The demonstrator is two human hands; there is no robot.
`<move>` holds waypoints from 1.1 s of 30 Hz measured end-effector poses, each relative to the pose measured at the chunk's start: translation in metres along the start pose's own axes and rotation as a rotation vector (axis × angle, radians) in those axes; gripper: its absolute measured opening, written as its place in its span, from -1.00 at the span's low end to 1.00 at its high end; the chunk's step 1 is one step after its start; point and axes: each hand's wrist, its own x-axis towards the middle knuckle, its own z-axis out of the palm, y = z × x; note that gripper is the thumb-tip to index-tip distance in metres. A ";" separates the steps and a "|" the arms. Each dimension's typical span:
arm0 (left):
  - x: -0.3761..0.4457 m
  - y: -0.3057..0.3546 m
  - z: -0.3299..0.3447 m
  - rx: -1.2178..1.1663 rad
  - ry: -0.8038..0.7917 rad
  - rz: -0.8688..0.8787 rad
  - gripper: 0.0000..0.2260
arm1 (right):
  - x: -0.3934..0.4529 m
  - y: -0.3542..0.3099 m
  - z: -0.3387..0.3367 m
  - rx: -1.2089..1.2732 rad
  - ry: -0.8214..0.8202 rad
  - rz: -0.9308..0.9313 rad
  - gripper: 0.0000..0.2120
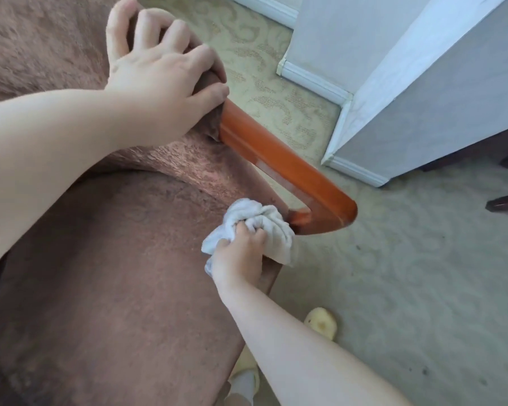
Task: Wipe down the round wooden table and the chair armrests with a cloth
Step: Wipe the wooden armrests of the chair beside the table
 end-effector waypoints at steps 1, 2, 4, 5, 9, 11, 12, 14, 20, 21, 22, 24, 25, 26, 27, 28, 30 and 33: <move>0.000 0.000 -0.001 -0.022 -0.012 -0.011 -0.63 | -0.013 0.013 -0.005 -0.126 -0.079 -0.215 -0.70; -0.001 0.001 -0.002 -0.042 -0.023 -0.022 -0.64 | -0.024 0.029 -0.012 -0.260 -0.138 -0.427 -0.66; -0.001 0.003 -0.005 -0.063 -0.043 -0.042 -0.65 | -0.027 0.062 -0.024 -0.521 -0.072 -0.771 -0.56; -0.001 0.003 -0.005 -0.062 -0.048 -0.047 -0.65 | -0.018 0.072 -0.027 -0.617 -0.010 -0.823 -0.51; -0.002 0.005 -0.006 -0.075 -0.048 -0.056 -0.65 | 0.019 0.054 -0.010 -0.603 -0.073 -0.429 -0.04; -0.003 0.004 -0.006 -0.069 -0.024 -0.060 -0.66 | 0.023 0.037 0.010 -0.572 -0.072 -0.318 0.03; -0.003 0.004 -0.006 -0.064 -0.025 -0.059 -0.66 | 0.024 0.039 0.015 -0.575 -0.050 -0.319 -0.02; -0.003 0.003 -0.007 -0.066 -0.045 -0.057 -0.65 | 0.028 0.055 0.007 -0.570 -0.011 -0.375 -0.24; -0.002 0.007 -0.006 -0.067 -0.011 -0.049 -0.68 | 0.045 0.107 -0.046 -0.506 0.063 -0.286 -0.70; -0.003 0.006 -0.006 -0.068 -0.003 -0.049 -0.68 | 0.036 0.109 -0.047 -0.470 0.096 -0.268 -0.70; -0.003 0.004 -0.006 -0.062 0.011 -0.051 -0.67 | 0.026 0.107 -0.045 -0.415 0.121 -0.218 -0.70; -0.005 0.005 -0.003 -0.052 0.025 -0.046 -0.67 | 0.017 0.086 -0.026 -0.199 0.157 0.031 -0.69; -0.005 0.006 -0.003 -0.051 0.031 -0.043 -0.67 | 0.019 0.067 -0.016 -0.051 0.147 0.221 -0.68; -0.004 0.005 -0.002 -0.048 0.034 -0.041 -0.68 | 0.021 0.044 -0.010 0.058 0.128 0.371 -0.69; -0.004 0.005 -0.002 -0.042 0.034 -0.039 -0.68 | 0.022 0.024 -0.003 0.097 0.105 0.425 -0.70; -0.003 0.005 -0.001 -0.038 0.030 -0.034 -0.67 | 0.020 0.009 0.005 0.049 0.106 0.361 -0.70; -0.003 0.006 -0.001 -0.043 0.025 -0.038 -0.65 | 0.002 -0.005 0.024 -0.051 0.013 -0.099 -0.65; -0.003 0.003 -0.003 -0.050 0.029 -0.048 -0.66 | -0.005 0.012 0.028 -0.203 -0.193 -0.864 -0.68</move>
